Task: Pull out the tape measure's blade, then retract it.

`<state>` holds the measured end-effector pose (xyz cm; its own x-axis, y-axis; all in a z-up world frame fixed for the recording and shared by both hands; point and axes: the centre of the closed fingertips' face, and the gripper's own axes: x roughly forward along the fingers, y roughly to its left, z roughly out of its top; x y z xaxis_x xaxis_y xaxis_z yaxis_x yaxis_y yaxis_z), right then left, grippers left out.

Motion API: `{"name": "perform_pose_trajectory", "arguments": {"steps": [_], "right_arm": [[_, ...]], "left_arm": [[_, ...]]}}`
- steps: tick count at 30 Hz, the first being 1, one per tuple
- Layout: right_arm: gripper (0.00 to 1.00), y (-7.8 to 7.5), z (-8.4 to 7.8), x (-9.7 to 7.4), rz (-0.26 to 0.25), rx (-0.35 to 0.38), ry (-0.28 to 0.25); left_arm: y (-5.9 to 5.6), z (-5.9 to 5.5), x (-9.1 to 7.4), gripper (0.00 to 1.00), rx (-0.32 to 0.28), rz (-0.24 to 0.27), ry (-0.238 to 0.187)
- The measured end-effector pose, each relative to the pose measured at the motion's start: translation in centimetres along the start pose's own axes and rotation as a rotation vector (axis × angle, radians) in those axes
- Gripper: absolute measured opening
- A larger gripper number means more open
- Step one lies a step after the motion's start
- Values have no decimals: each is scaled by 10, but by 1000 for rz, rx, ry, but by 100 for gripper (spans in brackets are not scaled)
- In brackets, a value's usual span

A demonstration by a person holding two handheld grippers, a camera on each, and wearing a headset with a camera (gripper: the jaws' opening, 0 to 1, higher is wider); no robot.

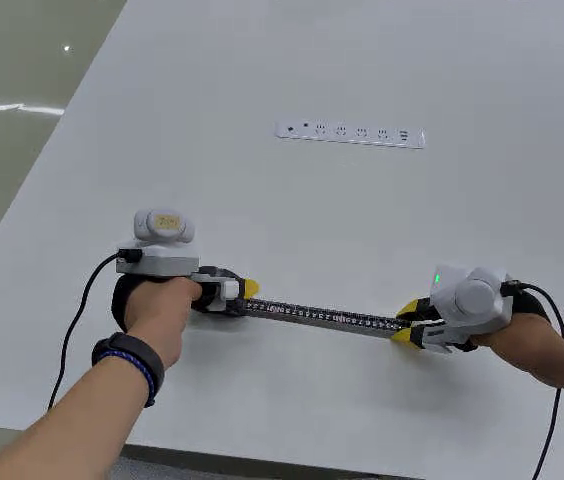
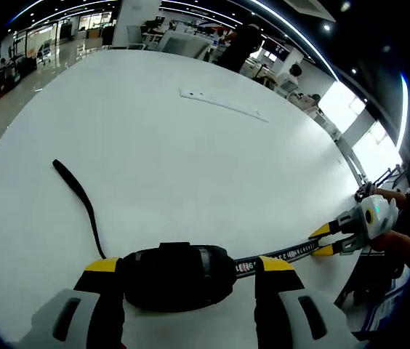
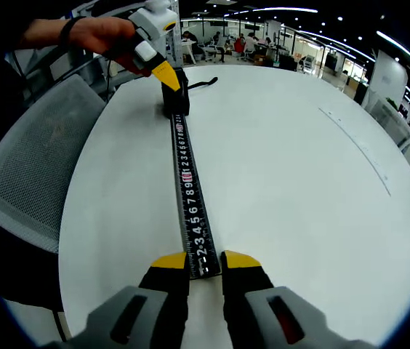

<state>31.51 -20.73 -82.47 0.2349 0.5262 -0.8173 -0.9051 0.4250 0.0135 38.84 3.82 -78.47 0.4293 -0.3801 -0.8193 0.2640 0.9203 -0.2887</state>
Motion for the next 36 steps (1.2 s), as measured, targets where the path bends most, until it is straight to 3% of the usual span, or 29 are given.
{"name": "perform_pose_trajectory", "arguments": {"steps": [2, 7, 13, 21, 24, 28, 36], "right_arm": [[16, 0, 0, 0, 3, -11, -1], [17, 1, -3, -2, 9, -43, 21], [18, 2, -7, -5, 11, -56, 20], [15, 3, -6, -4, 15, -44, 6], [15, 2, -6, -4, 17, -37, 0], [15, 2, -6, -4, 10, -30, -8], [15, 3, -6, -5, 11, -23, -23]], "left_arm": [[0, -1, 3, 71, 2, 23, 22], [1, 0, 2, 72, -27, 10, 32], [0, -2, 4, 71, -18, 23, 43], [2, -4, 8, 72, -13, 93, 91], [4, -8, 8, 71, 36, 135, 130], [9, -9, 5, 64, 29, 165, 123], [9, -10, 6, 63, 31, 165, 139]]}}
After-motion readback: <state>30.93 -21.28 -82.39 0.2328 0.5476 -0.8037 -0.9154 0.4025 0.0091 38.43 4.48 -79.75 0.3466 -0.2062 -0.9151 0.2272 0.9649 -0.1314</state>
